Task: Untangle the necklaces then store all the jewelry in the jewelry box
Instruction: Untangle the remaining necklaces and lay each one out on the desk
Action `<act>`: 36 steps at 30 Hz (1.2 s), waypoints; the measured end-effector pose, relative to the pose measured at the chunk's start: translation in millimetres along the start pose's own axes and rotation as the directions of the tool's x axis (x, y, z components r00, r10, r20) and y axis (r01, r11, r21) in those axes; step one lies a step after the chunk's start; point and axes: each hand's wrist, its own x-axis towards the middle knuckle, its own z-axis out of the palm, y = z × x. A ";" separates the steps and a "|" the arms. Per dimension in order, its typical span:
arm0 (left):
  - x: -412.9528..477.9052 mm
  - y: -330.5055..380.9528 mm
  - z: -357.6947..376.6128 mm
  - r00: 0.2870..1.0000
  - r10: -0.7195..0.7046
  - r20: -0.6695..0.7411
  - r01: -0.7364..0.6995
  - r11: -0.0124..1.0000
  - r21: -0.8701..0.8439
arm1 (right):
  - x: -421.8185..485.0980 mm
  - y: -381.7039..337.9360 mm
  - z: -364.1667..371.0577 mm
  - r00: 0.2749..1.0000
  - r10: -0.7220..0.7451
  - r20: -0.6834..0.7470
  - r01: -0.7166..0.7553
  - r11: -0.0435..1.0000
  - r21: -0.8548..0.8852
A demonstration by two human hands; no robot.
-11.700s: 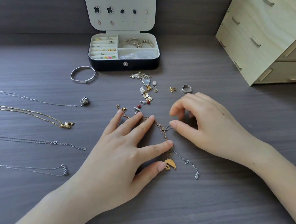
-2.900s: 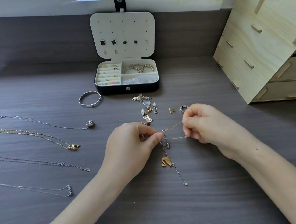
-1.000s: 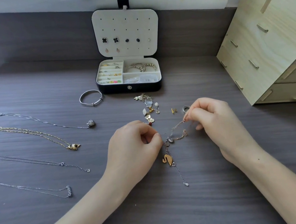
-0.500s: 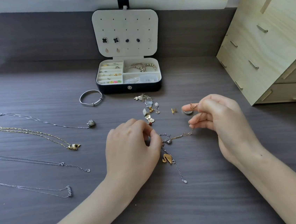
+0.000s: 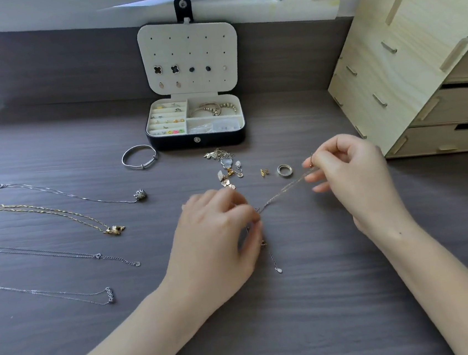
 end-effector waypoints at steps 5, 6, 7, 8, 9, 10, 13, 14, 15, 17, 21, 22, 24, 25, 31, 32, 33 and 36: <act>-31.2 -2.6 -6.8 0.964 0.075 0.256 -0.091 0.995 0.051 | -10.5 13.8 -16.3 0.998 -0.044 0.037 0.054 0.945 -0.321; -34.6 -5.1 -9.4 0.957 0.081 0.279 -0.097 0.994 0.043 | -12.2 16.2 -20.1 0.997 -0.057 0.043 0.069 0.923 -0.379; -37.1 -8.0 -12.4 0.950 0.086 0.301 -0.098 0.995 0.026 | -13.3 18.5 -23.3 0.996 -0.072 0.047 0.085 0.901 -0.425; -39.2 -11.1 -15.5 0.942 0.096 0.323 -0.102 0.995 0.004 | -15.3 19.5 -26.3 0.995 -0.083 0.050 0.096 0.883 -0.459; -41.3 -14.3 -18.6 0.933 0.112 0.342 -0.113 0.993 -0.017 | -17.0 20.5 -29.0 0.995 -0.087 0.055 0.103 0.868 -0.487; -43.3 -17.4 -21.4 0.925 0.132 0.356 -0.128 0.991 -0.035 | -18.5 21.7 -31.3 0.995 -0.086 0.060 0.104 0.850 -0.517; -46.4 -25.0 -30.4 0.919 0.167 0.357 -0.135 0.984 -0.112 | -23.9 22.7 -36.6 0.992 -0.086 0.089 0.123 0.752 -0.648; -46.5 -27.2 -32.9 0.924 0.172 0.342 -0.129 0.981 -0.145 | -26.0 21.8 -37.8 0.990 -0.094 0.107 0.141 0.706 -0.694; -46.2 -29.1 -35.3 0.928 0.177 0.327 -0.126 0.977 -0.170 | -28.4 21.0 -37.9 0.987 -0.107 0.121 0.162 0.665 -0.729; -44.9 -31.2 -38.4 0.936 0.179 0.304 -0.125 0.974 -0.189 | -34.7 19.1 -34.5 0.967 -0.198 0.158 0.249 0.634 -0.732; -36.8 -27.4 -37.6 0.962 0.101 0.252 -0.051 0.978 -0.200 | -49.5 3.6 -17.5 0.852 -0.297 0.430 0.495 0.723 -0.482; -33.8 -25.0 -36.0 0.968 0.069 0.243 -0.020 0.980 -0.200 | -51.9 0.6 -13.0 0.818 -0.269 0.508 0.512 0.743 -0.432; -27.2 -18.8 -31.9 0.972 0.022 0.235 0.021 0.983 -0.180 | -53.7 -3.8 -5.7 0.766 -0.227 0.602 0.534 0.747 -0.397; -24.5 -15.8 -29.3 0.971 0.011 0.238 0.029 0.986 -0.166 | -53.5 -4.4 -2.6 0.749 -0.216 0.626 0.547 0.736 -0.400; -17.4 -8.4 -16.6 0.946 -0.008 0.325 0.069 0.982 -0.176 | -52.2 1.0 3.3 0.727 -0.199 0.657 0.556 0.733 -0.392; -18.2 -8.8 -15.9 0.944 -0.006 0.331 0.071 0.980 -0.185 | -52.4 1.6 1.6 0.723 -0.198 0.662 0.556 0.736 -0.387; -19.3 -9.7 -15.0 0.945 0.000 0.327 0.064 0.980 -0.186 | -52.7 1.6 -0.7 0.719 -0.197 0.667 0.557 0.737 -0.383; -22.5 -12.7 -12.3 0.958 0.050 0.281 -0.003 0.986 -0.166 | -53.4 1.3 -7.4 0.705 -0.195 0.682 0.573 0.724 -0.385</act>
